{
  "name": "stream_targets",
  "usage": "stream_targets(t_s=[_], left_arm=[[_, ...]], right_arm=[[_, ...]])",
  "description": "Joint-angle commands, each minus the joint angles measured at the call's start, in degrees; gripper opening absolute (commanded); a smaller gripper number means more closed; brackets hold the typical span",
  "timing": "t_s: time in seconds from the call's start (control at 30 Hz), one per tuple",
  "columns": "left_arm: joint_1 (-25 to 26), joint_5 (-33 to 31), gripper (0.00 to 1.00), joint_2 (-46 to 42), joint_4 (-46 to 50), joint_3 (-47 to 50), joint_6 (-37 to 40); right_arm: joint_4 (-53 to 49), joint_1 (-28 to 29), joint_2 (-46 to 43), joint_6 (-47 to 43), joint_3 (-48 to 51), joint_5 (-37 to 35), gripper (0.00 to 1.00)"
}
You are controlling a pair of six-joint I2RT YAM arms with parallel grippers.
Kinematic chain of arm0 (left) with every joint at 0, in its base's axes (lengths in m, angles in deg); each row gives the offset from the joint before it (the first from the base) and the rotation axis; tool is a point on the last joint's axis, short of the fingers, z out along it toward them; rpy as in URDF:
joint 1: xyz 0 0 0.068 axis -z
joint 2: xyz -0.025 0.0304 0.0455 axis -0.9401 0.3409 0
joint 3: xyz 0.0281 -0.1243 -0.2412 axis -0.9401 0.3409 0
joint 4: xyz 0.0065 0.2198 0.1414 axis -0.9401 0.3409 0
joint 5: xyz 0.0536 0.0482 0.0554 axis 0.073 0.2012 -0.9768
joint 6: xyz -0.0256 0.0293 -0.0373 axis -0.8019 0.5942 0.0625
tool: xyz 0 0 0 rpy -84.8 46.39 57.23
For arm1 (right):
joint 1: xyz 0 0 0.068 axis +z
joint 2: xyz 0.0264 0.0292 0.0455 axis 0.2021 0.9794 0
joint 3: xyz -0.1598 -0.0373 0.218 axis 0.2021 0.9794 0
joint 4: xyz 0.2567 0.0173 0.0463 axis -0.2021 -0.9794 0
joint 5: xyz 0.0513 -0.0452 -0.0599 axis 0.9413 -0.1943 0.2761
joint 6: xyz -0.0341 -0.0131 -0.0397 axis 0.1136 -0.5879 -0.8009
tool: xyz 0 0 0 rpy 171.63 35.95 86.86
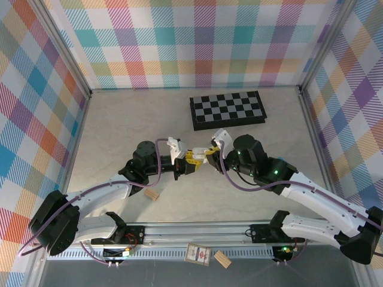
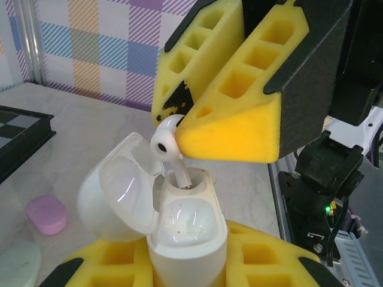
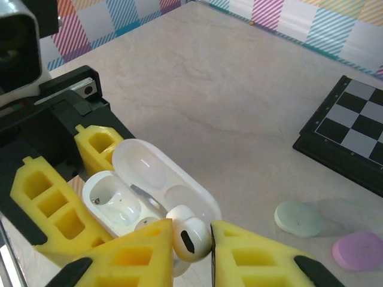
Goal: Insert the wireless bluetooth earbuds into the charging case
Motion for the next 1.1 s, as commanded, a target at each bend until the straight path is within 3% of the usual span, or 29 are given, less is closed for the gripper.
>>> stream_targets(t_s=[0.0,0.37,0.77,0.93,1.07], left_arm=[[0.1,1.6,0.03,-1.5,-1.5,-2.0,-0.5],[0.1,1.4,0.03,-2.3,-1.4,-1.7,-0.5],[-0.2,1.1,0.03,-2.9,-1.9,-0.4,0.3],[-0.9,0.4,0.03,-4.9,-1.5,1.3,0.9],[-1.2,0.3,0.03,-7.4,0.6,2.2,1.4]], right_arm=[[0.6,0.4,-0.2,-0.6,1.0,1.6,0.21],[-1.3,0.4,-1.8,-2.3,0.8,7.4,0.25],[1.6,-0.9,-8.6,4.7,2.7,-0.6,0.44],[6.4,-13.3,-12.4,17.3,9.0,4.0,0.50],[7.6,-24.5,-9.2,27.5,13.1,12.1,0.55]])
